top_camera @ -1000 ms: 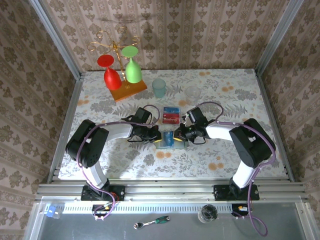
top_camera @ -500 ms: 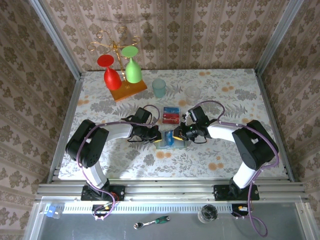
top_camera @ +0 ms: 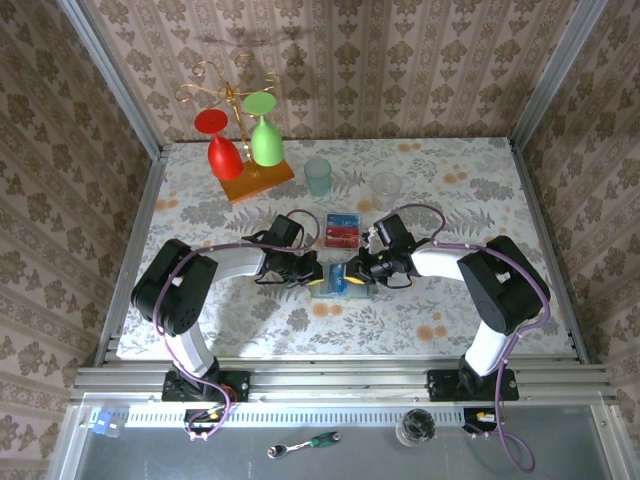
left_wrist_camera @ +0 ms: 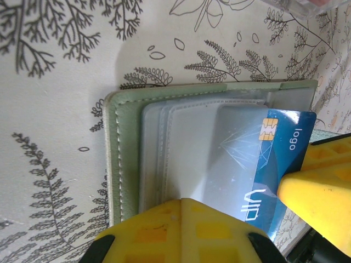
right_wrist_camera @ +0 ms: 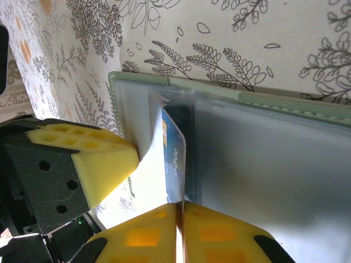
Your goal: Take the credit cards out of the card holder
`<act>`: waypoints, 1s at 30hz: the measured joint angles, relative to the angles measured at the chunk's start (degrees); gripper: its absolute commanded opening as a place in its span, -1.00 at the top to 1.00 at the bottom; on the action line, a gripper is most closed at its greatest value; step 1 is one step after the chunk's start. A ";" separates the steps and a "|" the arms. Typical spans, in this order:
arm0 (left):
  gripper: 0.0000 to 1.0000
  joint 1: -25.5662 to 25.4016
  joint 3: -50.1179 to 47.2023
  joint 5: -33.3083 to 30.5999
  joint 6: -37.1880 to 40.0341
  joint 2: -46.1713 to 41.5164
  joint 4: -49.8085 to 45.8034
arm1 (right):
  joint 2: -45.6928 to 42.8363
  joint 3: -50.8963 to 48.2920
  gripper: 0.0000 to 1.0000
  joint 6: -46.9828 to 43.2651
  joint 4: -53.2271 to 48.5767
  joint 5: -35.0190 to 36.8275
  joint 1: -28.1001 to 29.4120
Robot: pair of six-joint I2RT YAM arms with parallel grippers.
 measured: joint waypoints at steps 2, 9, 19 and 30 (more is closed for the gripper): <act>1.00 0.00 0.00 0.00 0.00 0.00 0.00 | -0.02 0.15 0.82 -0.20 -0.42 0.09 0.00; 1.00 0.00 0.00 0.00 0.00 0.00 0.00 | -1.88 2.51 0.84 -3.23 -6.49 2.36 0.00; 1.00 -0.04 0.00 0.02 -0.02 0.00 0.02 | -5.38 4.81 0.89 -7.93 -16.39 7.50 0.00; 1.00 -0.44 0.00 0.17 -0.04 0.00 0.04 | -7.52 10.64 1.00 -16.79 -26.73 12.07 0.00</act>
